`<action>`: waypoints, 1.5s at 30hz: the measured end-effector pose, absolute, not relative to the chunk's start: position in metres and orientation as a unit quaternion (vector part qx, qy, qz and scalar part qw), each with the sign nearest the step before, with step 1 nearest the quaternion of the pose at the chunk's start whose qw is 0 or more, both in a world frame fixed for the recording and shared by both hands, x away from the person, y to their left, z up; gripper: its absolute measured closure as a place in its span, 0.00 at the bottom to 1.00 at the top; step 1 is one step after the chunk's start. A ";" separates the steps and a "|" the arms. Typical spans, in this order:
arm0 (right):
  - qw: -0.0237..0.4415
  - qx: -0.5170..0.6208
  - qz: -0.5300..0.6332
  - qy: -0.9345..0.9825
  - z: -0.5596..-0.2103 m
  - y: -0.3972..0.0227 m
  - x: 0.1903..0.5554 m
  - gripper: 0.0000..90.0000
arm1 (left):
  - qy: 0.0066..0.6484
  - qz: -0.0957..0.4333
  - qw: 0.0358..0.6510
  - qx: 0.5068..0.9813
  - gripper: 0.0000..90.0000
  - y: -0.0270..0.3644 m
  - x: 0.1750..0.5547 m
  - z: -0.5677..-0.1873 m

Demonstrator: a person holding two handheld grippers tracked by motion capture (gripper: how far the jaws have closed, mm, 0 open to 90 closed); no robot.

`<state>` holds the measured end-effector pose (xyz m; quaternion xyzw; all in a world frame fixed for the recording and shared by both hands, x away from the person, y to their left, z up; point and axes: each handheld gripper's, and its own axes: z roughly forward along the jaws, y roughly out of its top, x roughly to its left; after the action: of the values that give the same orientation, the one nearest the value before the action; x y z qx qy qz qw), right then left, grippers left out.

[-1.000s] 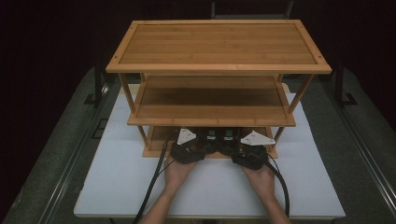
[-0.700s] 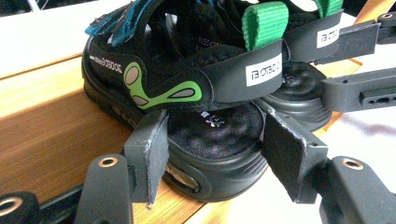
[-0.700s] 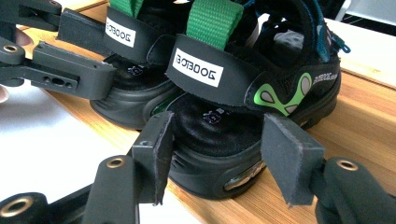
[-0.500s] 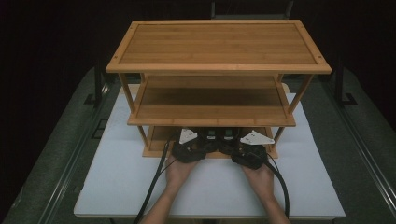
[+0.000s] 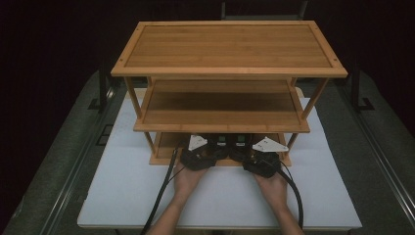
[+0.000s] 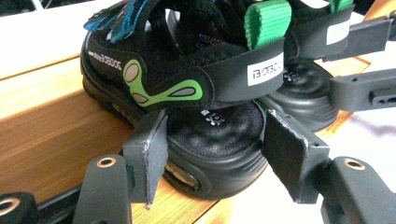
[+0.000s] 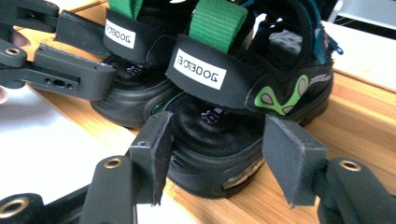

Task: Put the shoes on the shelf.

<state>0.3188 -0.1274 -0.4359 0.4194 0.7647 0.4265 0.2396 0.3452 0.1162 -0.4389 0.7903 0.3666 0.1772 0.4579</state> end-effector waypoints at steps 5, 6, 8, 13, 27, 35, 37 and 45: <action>0.237 0.416 0.435 0.763 -0.429 -0.137 0.314 0.45 | 0.360 0.169 0.462 0.793 0.42 0.119 0.342 -0.436; 0.237 0.416 0.435 0.763 -0.429 -0.137 0.314 0.45 | 0.354 0.170 0.459 0.797 0.42 0.120 0.341 -0.434; 0.228 0.417 0.438 0.763 -0.428 -0.140 0.313 0.44 | 0.351 0.167 0.463 0.796 0.41 0.120 0.339 -0.432; 0.218 0.417 0.436 0.767 -0.424 -0.143 0.309 0.44 | 0.346 0.167 0.466 0.797 0.40 0.121 0.335 -0.431; 0.199 0.419 0.441 0.768 -0.418 -0.155 0.300 0.42 | 0.334 0.161 0.473 0.799 0.40 0.124 0.325 -0.424; 0.195 0.416 0.439 0.772 -0.415 -0.163 0.294 0.41 | 0.329 0.156 0.473 0.802 0.39 0.127 0.322 -0.422; 0.194 0.418 0.439 0.771 -0.415 -0.164 0.293 0.41 | 0.329 0.155 0.474 0.802 0.39 0.128 0.321 -0.421; 0.190 0.419 0.439 0.772 -0.414 -0.173 0.286 0.41 | 0.328 0.151 0.470 0.805 0.39 0.135 0.315 -0.422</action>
<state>0.2858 -0.1730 -0.4140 0.4190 0.7719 0.4386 0.1903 0.3154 0.1351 -0.4220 0.8053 0.3276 0.1513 0.4704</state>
